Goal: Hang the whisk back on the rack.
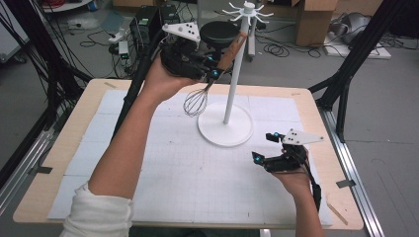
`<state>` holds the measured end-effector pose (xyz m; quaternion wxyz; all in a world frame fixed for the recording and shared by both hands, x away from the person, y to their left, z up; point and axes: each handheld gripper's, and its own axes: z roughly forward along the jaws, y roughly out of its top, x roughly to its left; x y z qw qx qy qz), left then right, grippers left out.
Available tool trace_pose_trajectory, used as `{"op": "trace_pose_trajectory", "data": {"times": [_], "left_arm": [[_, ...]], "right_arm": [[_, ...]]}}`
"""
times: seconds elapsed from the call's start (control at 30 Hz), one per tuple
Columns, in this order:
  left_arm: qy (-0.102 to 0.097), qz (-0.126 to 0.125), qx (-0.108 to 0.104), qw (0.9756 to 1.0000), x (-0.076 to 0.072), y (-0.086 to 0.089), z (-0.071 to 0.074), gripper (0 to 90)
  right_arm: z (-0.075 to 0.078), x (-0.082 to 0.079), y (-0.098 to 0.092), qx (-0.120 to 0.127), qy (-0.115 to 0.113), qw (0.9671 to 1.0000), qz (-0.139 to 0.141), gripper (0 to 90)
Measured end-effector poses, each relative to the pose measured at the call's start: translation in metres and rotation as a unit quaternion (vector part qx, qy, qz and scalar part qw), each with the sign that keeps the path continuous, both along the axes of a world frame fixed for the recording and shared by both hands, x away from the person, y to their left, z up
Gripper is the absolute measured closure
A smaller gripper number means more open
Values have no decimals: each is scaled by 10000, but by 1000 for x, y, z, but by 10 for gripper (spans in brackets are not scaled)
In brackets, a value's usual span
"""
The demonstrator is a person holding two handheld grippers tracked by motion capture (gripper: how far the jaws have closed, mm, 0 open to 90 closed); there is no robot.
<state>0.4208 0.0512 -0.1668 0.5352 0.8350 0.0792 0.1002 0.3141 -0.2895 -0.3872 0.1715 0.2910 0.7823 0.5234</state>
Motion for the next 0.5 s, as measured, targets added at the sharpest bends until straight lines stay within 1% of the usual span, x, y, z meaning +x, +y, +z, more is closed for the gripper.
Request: {"op": "trace_pose_trajectory", "data": {"times": [0.03,0.1,0.17,0.2,0.3,0.33,0.4,0.43,0.5], "left_arm": [[-50,11,15,10000,0,-1,2,709],[-48,-1,-70,10000,2,-2,6,709],[-56,26,-102,9999,4,-3,10,709],[-50,39,-100,9999,5,-3,11,709],[-65,70,-40,9999,8,-6,16,709],[-97,78,-33,9999,8,-7,18,709],[-68,68,-88,9999,8,-9,20,709],[-98,69,-59,9999,9,-11,20,709],[-86,105,-6,9999,10,-13,21,709]], "right_arm": [[0,0,0,2,-2,10000,0,101],[0,0,0,5,5,10000,-4,101],[0,0,0,18,22,10000,-18,101],[0,0,0,12,-18,10000,-21,101],[1,0,0,37,-18,10000,-15,101],[1,0,-1,44,-13,10000,-11,101],[1,0,-1,52,-5,10000,-21,101],[1,0,-2,56,-18,10000,-13,101],[1,0,-2,77,-9,10000,-19,101]]}}
